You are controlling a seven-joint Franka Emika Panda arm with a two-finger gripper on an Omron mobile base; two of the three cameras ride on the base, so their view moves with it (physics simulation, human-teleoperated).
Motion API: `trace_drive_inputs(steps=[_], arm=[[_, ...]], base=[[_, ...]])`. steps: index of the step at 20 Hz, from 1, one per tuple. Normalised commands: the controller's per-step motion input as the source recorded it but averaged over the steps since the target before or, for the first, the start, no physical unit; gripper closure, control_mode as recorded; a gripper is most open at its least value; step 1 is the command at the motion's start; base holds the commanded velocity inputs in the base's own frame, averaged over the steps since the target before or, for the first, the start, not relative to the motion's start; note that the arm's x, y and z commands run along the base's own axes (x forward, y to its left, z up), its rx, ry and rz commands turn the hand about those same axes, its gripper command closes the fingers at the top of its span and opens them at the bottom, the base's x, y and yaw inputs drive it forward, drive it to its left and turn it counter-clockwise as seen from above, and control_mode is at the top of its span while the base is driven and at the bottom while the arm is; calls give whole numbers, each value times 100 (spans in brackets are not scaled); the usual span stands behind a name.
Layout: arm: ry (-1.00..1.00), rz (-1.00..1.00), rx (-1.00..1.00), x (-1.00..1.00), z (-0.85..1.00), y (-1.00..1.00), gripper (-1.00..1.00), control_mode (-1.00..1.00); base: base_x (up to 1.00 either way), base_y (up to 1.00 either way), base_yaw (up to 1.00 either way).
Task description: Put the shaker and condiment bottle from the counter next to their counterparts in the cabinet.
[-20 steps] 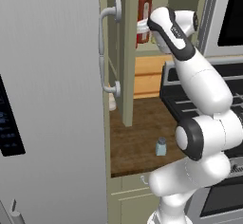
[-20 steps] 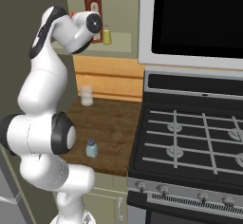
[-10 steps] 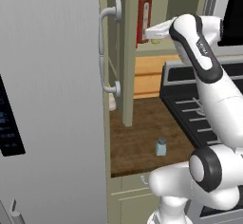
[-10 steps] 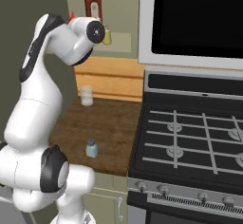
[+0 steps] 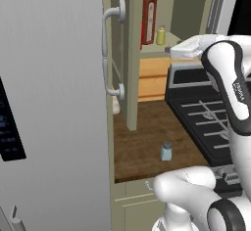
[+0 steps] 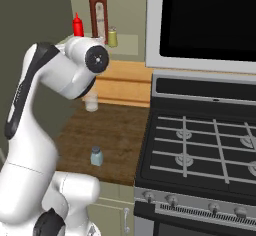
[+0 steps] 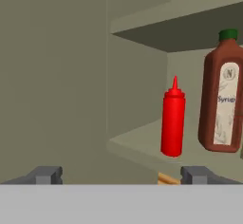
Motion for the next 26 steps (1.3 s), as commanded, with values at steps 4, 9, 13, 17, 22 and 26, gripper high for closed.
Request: trace_drive_inputs(steps=[4, 9, 13, 17, 22, 26], arm=[[0, 0, 0, -83, -83, -51, -100, -100], [0, 0, 0, -39, -100, -67, -100, -100], [1, 2, 0, -19, -100, -63, -100, -100], [8, 21, 0, 18, -100, -40, -100, -100], [5, 45, 0, 69, -99, -33, -100, -100], [0, 48, -5, 24, -91, -37, -100, -100]], base=[[0, 0, 0], [0, 0, 0], [0, 0, 0], [0, 0, 0], [0, 0, 0], [0, 0, 0]])
